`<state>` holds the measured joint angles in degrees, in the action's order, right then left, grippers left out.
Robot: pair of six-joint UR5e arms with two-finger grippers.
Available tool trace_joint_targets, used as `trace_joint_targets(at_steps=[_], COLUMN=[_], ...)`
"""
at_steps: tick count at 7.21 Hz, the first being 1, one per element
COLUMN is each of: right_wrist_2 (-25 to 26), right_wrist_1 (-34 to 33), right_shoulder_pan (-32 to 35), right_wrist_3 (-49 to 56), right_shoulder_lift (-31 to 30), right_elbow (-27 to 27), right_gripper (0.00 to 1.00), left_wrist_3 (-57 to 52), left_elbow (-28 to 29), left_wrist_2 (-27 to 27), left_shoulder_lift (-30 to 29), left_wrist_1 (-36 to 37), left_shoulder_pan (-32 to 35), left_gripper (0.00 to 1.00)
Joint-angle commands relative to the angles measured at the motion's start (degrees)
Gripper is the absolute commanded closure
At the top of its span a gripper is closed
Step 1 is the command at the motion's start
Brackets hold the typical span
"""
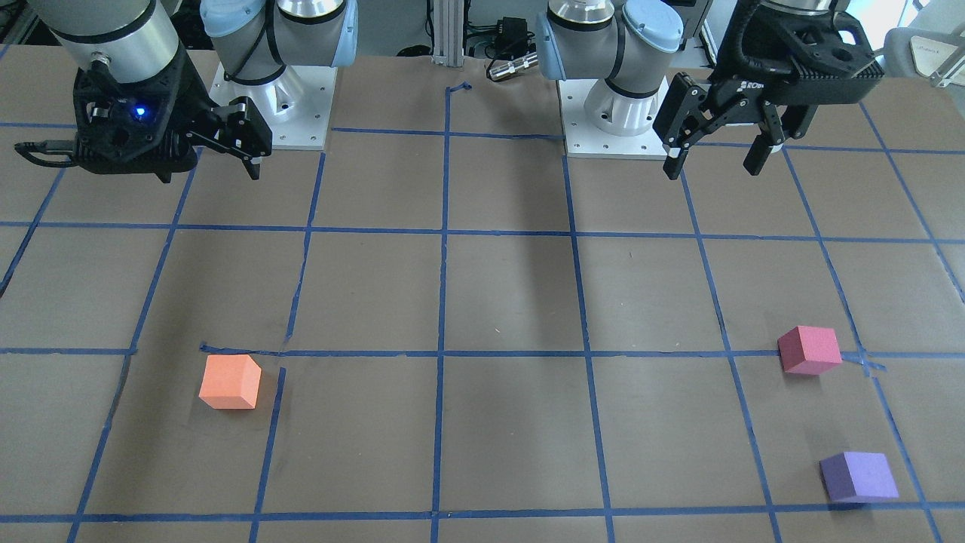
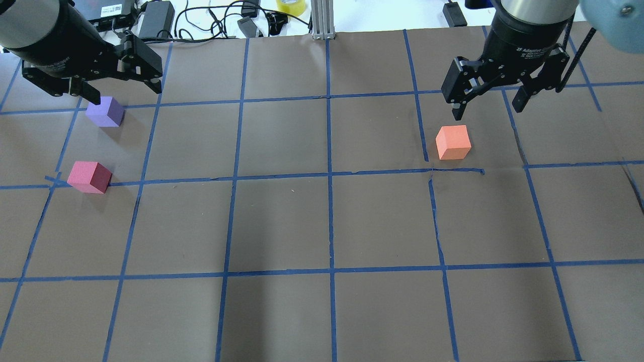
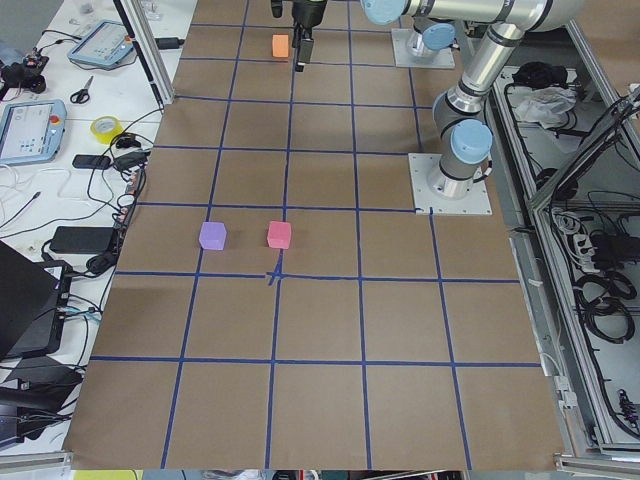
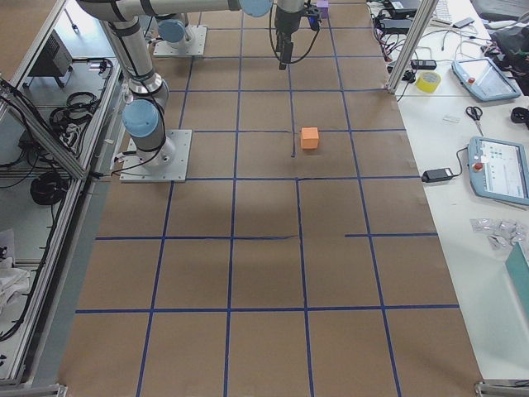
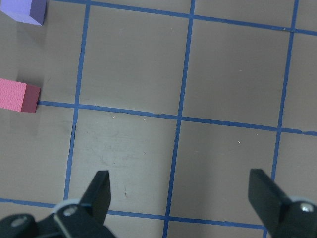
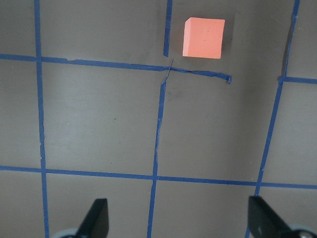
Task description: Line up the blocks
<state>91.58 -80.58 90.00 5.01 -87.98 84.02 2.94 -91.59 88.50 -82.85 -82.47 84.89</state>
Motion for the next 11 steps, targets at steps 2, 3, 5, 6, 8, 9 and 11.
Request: trace_joint_targets(at_steps=[2, 3, 5, 6, 8, 9, 11], right_wrist_2=[0.0, 0.0, 0.0, 0.09, -0.09, -0.09, 0.09], right_wrist_1=[-0.1, -0.01, 0.34, 0.6, -1.06, -1.07, -0.72], right_shoulder_pan=[0.0, 0.0, 0.0, -0.09, -0.44, -0.44, -0.44], right_wrist_3=[0.0, 0.0, 0.0, 0.0, 0.09, 0.0, 0.09], right_shoulder_lift=[0.0, 0.0, 0.0, -0.26, -0.18, -0.18, -0.26], right_elbow=[0.0, 0.0, 0.0, 0.0, 0.0, 0.0, 0.0], right_gripper=[0.0, 0.0, 0.0, 0.0, 0.0, 0.0, 0.0], left_wrist_3=[-0.04, -0.04, -0.04, -0.04, -0.04, -0.04, -0.04], left_elbow=[-0.26, -0.35, -0.35, -0.35, -0.35, -0.35, -0.35], left_wrist_2=[0.0, 0.0, 0.0, 0.0, 0.0, 0.0, 0.0], left_shoulder_lift=[0.24, 0.32, 0.32, 0.32, 0.32, 0.32, 0.32], left_wrist_1=[0.02, -0.15, 0.02, -0.06, -0.06, -0.06, -0.06], left_shoulder_pan=[0.02, 0.1, 0.1, 0.1, 0.1, 0.1, 0.1], left_gripper=[0.0, 0.0, 0.0, 0.0, 0.0, 0.0, 0.0])
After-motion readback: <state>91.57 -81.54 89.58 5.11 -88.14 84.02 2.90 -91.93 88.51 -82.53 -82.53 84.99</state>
